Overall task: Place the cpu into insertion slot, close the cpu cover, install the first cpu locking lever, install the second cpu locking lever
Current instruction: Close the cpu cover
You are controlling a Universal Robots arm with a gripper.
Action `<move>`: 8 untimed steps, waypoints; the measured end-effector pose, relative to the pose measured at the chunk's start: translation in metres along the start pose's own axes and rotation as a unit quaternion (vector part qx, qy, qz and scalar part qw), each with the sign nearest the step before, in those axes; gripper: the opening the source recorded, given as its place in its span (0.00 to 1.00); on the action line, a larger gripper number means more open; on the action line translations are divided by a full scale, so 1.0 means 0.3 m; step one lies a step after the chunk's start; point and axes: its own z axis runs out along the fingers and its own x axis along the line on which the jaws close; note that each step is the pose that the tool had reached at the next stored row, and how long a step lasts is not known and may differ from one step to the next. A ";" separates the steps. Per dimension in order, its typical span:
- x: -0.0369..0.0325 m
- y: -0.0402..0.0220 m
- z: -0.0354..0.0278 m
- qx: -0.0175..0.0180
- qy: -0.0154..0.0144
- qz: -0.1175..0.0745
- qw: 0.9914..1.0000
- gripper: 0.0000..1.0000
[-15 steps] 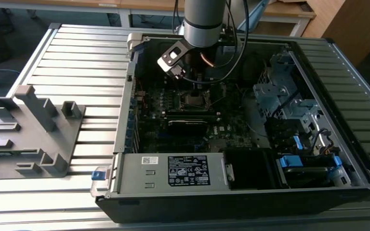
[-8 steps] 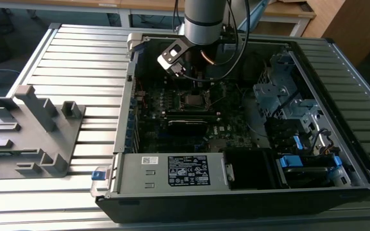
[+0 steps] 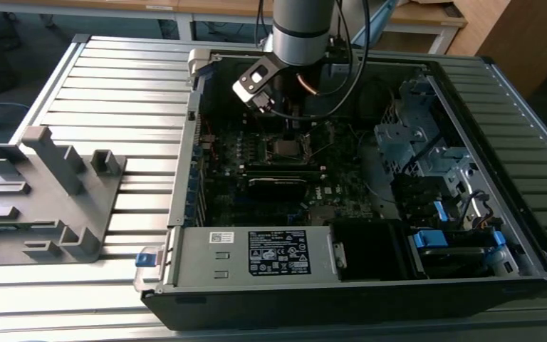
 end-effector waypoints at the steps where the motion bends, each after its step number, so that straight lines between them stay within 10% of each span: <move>1: 0.000 0.000 0.000 0.000 0.000 0.000 1.000 0.11; 8: 0.000 0.000 -0.003 0.000 0.000 0.000 1.000 0.11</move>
